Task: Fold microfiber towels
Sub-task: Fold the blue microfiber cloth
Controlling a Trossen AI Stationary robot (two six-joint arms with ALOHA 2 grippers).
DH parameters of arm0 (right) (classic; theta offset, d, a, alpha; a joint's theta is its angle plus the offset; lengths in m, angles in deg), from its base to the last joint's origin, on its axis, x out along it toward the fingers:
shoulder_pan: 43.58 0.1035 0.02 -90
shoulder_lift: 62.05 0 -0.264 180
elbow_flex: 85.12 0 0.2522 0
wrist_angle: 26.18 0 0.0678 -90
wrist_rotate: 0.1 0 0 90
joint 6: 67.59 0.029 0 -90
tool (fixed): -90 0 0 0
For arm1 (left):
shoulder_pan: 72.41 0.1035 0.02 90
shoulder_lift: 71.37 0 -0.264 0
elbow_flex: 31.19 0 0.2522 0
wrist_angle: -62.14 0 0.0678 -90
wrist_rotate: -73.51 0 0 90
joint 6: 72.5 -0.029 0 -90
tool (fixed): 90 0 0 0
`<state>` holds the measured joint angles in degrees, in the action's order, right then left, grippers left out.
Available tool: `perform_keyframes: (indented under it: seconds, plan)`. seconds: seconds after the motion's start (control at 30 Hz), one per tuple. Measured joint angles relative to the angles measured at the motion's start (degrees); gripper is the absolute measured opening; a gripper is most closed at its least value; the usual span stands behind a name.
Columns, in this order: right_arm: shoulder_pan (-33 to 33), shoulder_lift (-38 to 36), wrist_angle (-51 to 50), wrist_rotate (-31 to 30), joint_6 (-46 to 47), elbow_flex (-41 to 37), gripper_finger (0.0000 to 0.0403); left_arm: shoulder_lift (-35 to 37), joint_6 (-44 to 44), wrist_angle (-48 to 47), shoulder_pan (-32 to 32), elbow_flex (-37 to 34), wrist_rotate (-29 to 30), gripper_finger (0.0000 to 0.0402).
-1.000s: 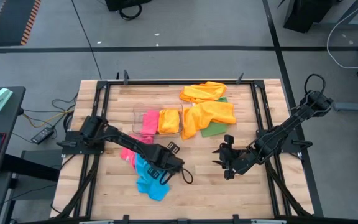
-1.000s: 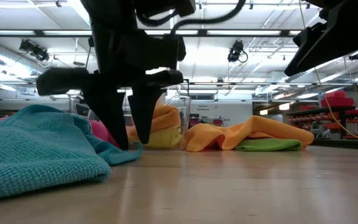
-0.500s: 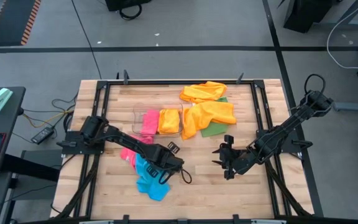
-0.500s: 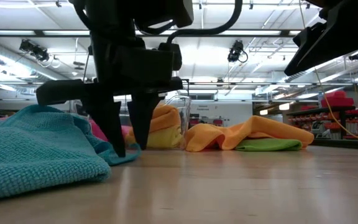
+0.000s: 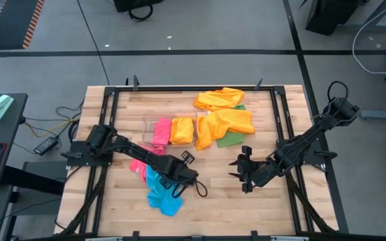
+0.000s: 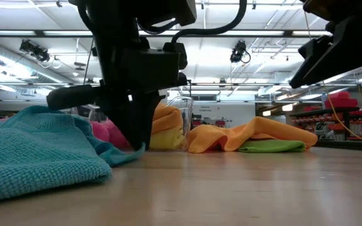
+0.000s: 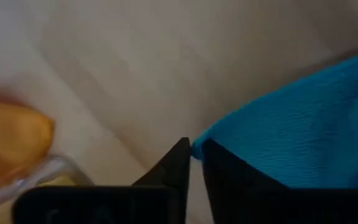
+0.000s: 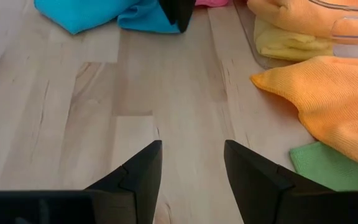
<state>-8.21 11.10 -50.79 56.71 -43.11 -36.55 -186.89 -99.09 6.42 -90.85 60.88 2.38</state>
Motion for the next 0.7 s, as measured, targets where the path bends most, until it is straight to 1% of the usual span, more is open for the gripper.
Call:
perform_keyframes:
  seconds: [0.07,0.1,0.2,0.33,0.47,0.6,0.7]
  plan:
    - [0.0,0.0,0.3,0.0,-0.7,0.0,0.0182,0.0,0.0,0.0,-0.1,0.0,1.1,0.0018]
    - [0.0,0.0,0.6,0.0,-0.7,0.0,0.0182,0.0,0.1,-0.1,-0.1,0.0,1.4,0.0012]
    - [0.0,0.0,1.2,0.0,-1.2,0.0,0.0182,0.0,0.6,-0.5,-0.2,1.3,3.2,0.0011]
    - [0.0,0.0,1.4,0.0,-2.0,0.0,0.0182,0.0,0.8,-1.7,-0.2,4.7,5.2,0.0007]
    - [0.0,0.0,2.6,0.0,-2.0,0.0,0.0182,0.0,3.4,-4.2,-0.1,9.6,8.2,0.0009]
    - [0.0,0.0,4.3,0.0,-1.7,0.0,0.0182,0.0,3.9,-7.0,-0.1,14.7,12.3,0.0006]
    - [0.0,0.0,4.7,0.0,-1.8,0.0,0.0182,0.0,5.3,-9.1,0.2,19.1,14.2,0.0007]
